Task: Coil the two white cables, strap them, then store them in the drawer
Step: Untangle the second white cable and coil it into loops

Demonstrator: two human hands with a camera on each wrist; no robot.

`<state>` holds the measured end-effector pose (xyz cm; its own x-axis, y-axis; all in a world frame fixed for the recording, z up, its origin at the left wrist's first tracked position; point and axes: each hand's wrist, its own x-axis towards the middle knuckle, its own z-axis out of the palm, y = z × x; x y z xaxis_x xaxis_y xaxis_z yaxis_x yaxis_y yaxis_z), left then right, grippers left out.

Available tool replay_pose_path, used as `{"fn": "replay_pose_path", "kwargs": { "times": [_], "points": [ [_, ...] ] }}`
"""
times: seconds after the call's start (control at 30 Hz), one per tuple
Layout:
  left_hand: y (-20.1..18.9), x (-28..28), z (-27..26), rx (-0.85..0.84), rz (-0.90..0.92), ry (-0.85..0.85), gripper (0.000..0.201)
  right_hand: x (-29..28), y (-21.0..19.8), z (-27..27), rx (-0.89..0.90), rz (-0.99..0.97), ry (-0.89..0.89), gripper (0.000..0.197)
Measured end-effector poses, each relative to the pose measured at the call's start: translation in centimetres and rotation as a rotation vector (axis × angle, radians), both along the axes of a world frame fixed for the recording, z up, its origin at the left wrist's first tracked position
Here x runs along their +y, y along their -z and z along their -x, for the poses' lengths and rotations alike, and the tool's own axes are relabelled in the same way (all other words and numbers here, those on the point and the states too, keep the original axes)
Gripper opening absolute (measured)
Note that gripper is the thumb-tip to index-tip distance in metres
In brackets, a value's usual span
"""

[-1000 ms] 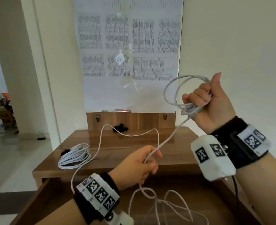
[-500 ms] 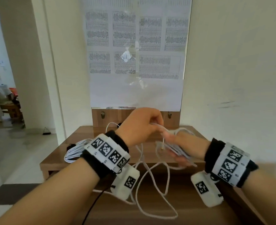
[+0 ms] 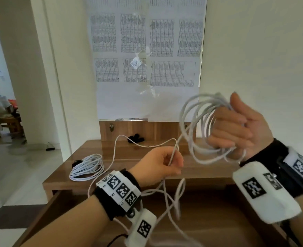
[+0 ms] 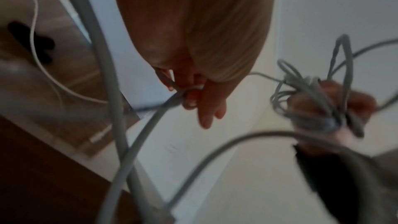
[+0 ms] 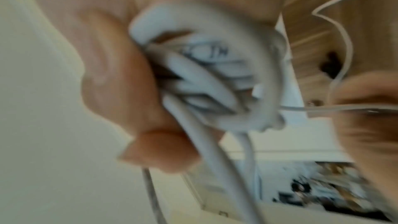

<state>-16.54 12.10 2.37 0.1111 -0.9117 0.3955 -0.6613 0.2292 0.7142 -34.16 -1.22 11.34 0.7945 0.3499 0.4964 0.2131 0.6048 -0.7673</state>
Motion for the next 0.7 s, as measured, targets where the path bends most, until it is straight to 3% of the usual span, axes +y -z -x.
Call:
{"fn": "replay_pose_path", "kwargs": {
  "times": [0.13,0.17,0.23,0.3,0.33,0.4,0.47,0.53,0.6,0.7],
  "points": [
    [2.3,0.4,-0.7,-0.239,-0.223,-0.114,0.023,-1.9,-2.5,0.9,-0.138,-0.312,0.203,0.044],
    [2.5,0.6,-0.3,-0.261,-0.242,-0.089,0.022,-2.5,-2.9,0.8,-0.165,-0.341,0.349,0.045],
    [2.5,0.9,0.9,-0.315,-0.255,-0.023,0.01,-3.3,-2.9,-0.2,-0.179,-0.349,0.816,0.049],
    [1.8,1.3,2.3,-0.42,-0.239,-0.002,0.005,-3.9,-1.8,-1.9,-0.163,-0.282,1.32,0.05],
    [1.5,1.4,2.9,-0.482,-0.218,-0.005,0.008,-4.3,-0.9,-2.9,-0.144,-0.204,1.485,0.048],
    [0.8,1.4,3.1,-0.617,-0.144,-0.053,0.011,-4.9,1.1,-4.1,-0.069,0.098,1.642,0.045],
    [0.2,1.4,2.3,-0.728,-0.03,-0.134,0.013,-5.0,3.3,-4.2,0.07,0.589,1.694,0.048],
    [-0.4,1.3,1.2,-0.734,0.076,-0.19,0.015,-4.2,5.1,-4.0,0.183,1.021,1.587,0.058],
    [-0.9,1.0,0.2,-0.676,0.142,-0.22,0.017,-3.5,6.5,-4.0,0.214,1.155,1.408,0.071],
    [-1.5,0.0,-0.8,-0.597,0.157,-0.286,0.025,-2.3,7.7,-3.8,0.303,1.07,1.085,0.067]
  ]
}}
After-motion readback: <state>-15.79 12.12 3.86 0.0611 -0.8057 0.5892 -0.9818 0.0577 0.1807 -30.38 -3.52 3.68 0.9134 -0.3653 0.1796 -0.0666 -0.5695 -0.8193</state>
